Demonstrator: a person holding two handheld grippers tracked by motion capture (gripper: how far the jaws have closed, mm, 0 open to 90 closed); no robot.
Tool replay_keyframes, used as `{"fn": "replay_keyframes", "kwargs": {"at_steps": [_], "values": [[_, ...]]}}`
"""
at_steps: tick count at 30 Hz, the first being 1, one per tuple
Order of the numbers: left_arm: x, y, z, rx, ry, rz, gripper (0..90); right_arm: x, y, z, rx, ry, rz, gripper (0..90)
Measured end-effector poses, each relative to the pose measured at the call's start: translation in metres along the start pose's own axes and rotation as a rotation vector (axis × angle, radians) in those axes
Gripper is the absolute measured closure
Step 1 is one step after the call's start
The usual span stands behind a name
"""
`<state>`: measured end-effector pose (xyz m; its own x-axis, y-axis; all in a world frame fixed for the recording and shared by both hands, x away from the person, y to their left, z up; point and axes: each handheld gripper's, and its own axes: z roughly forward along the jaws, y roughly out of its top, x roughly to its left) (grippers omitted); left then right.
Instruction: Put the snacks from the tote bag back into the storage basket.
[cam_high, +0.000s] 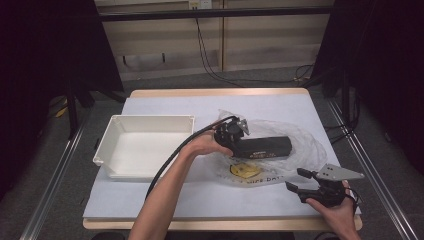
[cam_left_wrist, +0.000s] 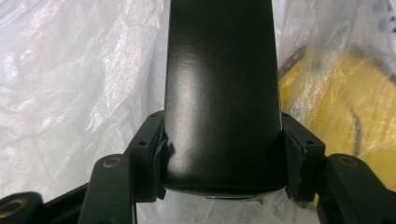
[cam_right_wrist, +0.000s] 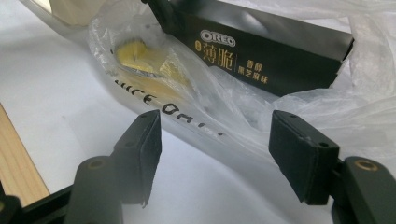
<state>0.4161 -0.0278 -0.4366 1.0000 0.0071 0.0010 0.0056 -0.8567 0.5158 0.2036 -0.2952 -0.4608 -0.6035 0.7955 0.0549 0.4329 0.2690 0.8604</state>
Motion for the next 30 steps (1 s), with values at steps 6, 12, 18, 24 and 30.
{"fn": "replay_keyframes", "kwargs": {"at_steps": [6,12,18,24,30], "values": [[-0.001,0.003,-0.004,-0.003,-0.037,-0.048,43.1,0.002,-0.001,-0.003,-0.006,-0.007,0.007,34.9],[0.000,0.004,-0.013,-0.038,-0.060,-0.088,43.2,0.001,-0.001,-0.002,-0.005,-0.004,-0.002,34.9],[0.001,0.004,-0.025,-0.066,-0.068,-0.109,43.2,0.001,-0.001,-0.003,-0.009,-0.005,-0.002,34.8],[0.000,0.008,-0.032,-0.087,-0.083,-0.120,43.2,0.002,-0.001,-0.002,-0.008,-0.005,-0.004,34.8],[-0.004,0.014,-0.034,-0.049,-0.063,-0.098,43.1,0.002,-0.001,-0.003,-0.014,-0.006,-0.003,34.6]]}}
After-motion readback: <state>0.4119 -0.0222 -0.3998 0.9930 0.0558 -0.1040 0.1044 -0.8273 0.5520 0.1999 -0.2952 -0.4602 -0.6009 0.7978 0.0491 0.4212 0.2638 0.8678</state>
